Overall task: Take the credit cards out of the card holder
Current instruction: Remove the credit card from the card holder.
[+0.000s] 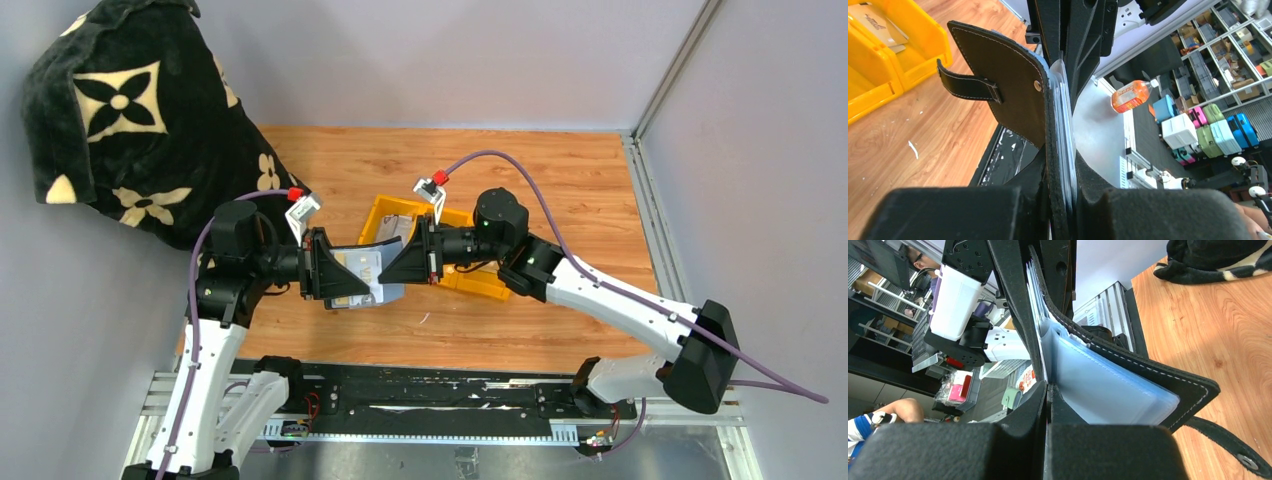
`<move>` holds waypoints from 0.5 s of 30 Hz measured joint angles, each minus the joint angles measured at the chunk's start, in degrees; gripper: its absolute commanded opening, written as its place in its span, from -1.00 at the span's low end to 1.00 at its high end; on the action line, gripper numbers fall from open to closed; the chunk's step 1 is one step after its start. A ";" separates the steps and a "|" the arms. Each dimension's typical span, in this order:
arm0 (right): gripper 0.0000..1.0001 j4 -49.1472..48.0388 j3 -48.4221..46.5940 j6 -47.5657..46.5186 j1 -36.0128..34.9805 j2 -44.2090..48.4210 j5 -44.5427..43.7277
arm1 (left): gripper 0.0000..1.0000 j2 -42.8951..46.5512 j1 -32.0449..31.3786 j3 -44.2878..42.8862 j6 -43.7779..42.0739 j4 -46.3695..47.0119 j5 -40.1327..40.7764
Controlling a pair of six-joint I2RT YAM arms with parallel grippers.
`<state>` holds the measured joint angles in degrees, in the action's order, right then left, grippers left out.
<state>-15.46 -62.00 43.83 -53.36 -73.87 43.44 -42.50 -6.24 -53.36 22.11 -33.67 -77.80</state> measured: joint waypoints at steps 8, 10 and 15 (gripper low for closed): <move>-1.00 -2.19 1.64 0.31 0.00 1.40 -0.17 | -0.75 -0.04 -0.31 -1.11 0.63 -0.31 0.44; -1.00 -2.14 2.12 0.28 0.02 1.88 -0.15 | -0.74 0.04 -0.31 -1.25 0.87 -0.31 0.46; -0.26 -2.99 3.13 1.70 0.13 2.03 -0.13 | -0.75 0.42 -0.28 -1.29 1.38 -0.28 0.46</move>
<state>-18.46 -58.87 45.54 -53.23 -71.83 43.31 -42.09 -6.52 -54.65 23.49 -33.95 -77.34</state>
